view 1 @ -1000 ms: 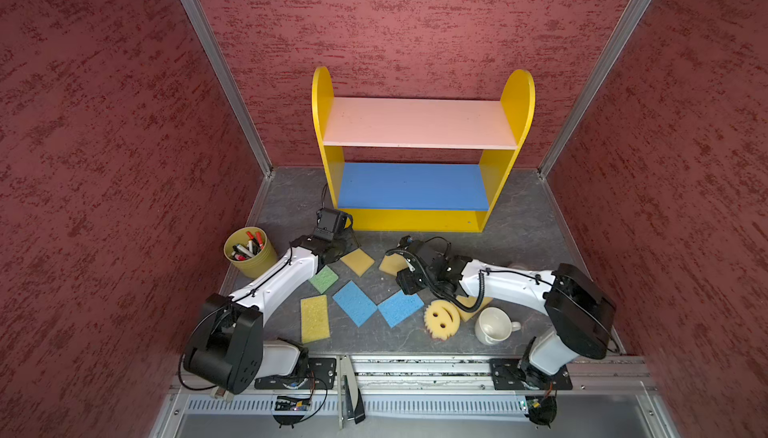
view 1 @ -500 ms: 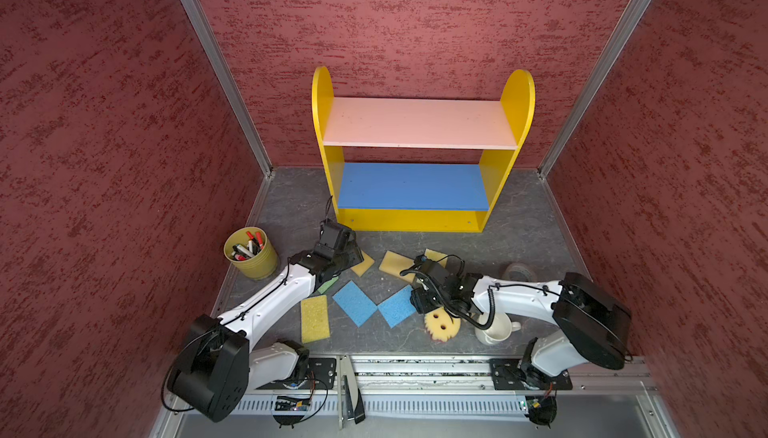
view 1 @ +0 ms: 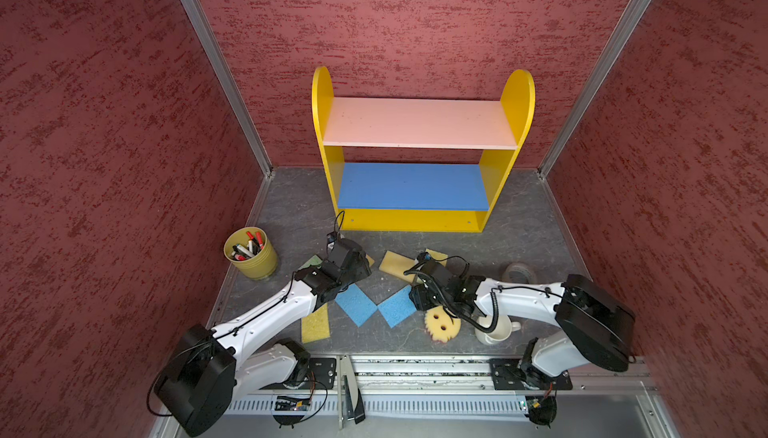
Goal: Place and organize the cleaning sponges onto the shelf
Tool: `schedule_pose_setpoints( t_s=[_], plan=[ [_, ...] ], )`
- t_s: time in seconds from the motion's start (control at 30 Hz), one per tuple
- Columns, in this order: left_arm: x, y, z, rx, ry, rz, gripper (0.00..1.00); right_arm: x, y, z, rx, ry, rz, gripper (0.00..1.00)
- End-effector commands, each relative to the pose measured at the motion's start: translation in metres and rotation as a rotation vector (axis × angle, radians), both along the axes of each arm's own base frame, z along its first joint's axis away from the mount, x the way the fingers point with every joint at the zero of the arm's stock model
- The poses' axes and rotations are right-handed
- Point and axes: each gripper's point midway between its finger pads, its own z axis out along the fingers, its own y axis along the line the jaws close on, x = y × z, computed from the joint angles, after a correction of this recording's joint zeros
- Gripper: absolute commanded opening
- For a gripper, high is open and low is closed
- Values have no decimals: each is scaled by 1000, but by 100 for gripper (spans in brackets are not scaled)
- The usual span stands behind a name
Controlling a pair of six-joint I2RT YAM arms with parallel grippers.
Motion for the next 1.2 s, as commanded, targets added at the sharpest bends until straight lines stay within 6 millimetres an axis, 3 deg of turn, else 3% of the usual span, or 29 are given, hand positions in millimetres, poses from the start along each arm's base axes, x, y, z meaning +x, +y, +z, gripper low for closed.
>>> schedule_pose_setpoints(
  t_s=[0.0, 0.2, 0.37, 0.67, 0.9, 0.97, 1.17],
  plan=[
    [9, -4, 13, -23, -55, 34, 69, 10, -6, 30, -8, -81, -25, 60],
    [13, -12, 20, -23, -76, 29, 69, 11, -31, 53, -85, -126, -77, 62],
    [14, -11, 20, -2, -66, 28, 70, 15, -58, 58, -155, -150, -156, 65],
    [23, -26, 17, -7, -48, -16, 70, -2, -60, 56, -108, -35, -179, 63],
    [30, -32, 14, 7, -40, -34, 70, -4, -119, 40, -283, 53, -325, 66],
    [31, -33, 15, 16, -42, -36, 70, -1, -127, 37, -282, 74, -354, 67],
    [33, -29, 18, 42, -48, -41, 70, 20, -117, 45, -204, 44, -351, 69]
  ],
)
